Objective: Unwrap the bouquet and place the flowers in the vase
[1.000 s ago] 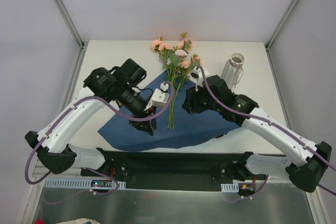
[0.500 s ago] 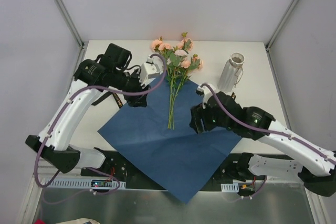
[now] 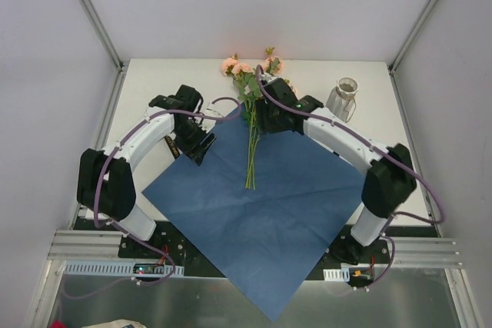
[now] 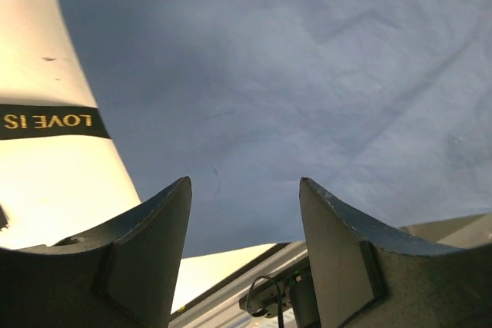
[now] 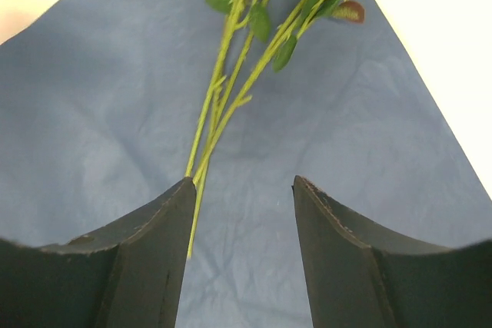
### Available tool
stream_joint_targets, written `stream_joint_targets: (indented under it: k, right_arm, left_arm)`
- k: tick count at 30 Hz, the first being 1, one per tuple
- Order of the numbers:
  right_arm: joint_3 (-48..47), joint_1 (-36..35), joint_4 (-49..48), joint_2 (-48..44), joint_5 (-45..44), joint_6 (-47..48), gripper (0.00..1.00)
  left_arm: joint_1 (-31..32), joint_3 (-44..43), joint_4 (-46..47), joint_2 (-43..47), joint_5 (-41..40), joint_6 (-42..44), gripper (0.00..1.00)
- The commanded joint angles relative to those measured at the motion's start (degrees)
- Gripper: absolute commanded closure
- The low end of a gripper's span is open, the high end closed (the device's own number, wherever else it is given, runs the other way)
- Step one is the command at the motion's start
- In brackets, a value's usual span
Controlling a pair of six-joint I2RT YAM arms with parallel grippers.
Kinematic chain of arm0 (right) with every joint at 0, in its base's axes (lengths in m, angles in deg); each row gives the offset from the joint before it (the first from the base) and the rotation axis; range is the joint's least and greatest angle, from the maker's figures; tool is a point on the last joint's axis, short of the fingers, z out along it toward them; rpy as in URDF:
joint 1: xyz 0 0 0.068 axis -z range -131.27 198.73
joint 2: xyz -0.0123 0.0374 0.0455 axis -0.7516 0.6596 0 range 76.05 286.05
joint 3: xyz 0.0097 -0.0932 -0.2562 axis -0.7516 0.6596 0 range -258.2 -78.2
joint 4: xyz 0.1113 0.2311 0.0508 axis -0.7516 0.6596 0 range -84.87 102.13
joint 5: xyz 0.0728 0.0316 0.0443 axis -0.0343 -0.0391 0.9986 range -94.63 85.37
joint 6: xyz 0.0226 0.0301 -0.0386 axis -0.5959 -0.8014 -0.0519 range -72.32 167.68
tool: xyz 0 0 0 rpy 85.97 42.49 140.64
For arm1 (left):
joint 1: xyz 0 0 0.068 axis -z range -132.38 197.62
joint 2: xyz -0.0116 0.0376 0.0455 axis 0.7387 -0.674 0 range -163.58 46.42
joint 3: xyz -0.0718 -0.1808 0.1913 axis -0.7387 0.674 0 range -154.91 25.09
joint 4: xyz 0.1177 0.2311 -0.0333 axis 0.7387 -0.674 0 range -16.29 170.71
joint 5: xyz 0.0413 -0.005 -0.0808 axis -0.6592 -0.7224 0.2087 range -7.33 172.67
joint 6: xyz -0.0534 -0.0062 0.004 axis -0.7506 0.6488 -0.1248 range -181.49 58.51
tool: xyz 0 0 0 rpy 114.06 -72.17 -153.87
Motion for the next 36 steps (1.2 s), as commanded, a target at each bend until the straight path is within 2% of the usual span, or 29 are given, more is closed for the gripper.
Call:
stream_joint_targets:
  k: [1, 11, 18, 29, 36]
  right_arm:
    - [-4.26, 3.43, -7.37, 9.25, 2.41, -1.14, 0.44]
    - [-10.06, 7.48, -11.42, 21.14, 2.67, -4.3, 0.44]
    - [-11.64, 7.74, -12.31, 26.67, 3.03, -6.06, 0.44]
    - [-7.78, 8.8, -12.05, 26.15, 0.3, -7.03, 0.5]
    - [-9.71, 8.88, -11.96, 28.69, 0.13, -7.56, 0.59]
  left_arm:
    - [-2.77, -0.28, 4.33, -2.91, -2.92, -1.87, 0.42]
    - [-5.42, 1.31, 10.41, -13.19, -6.52, -3.8, 0.43]
    - [-5.68, 0.95, 10.76, -14.43, -7.66, -3.63, 0.43]
    - [-6.82, 0.95, 10.67, -15.84, -8.54, -2.48, 0.43]
    - [-8.49, 0.25, 11.46, -18.56, -11.0, -1.87, 0.45]
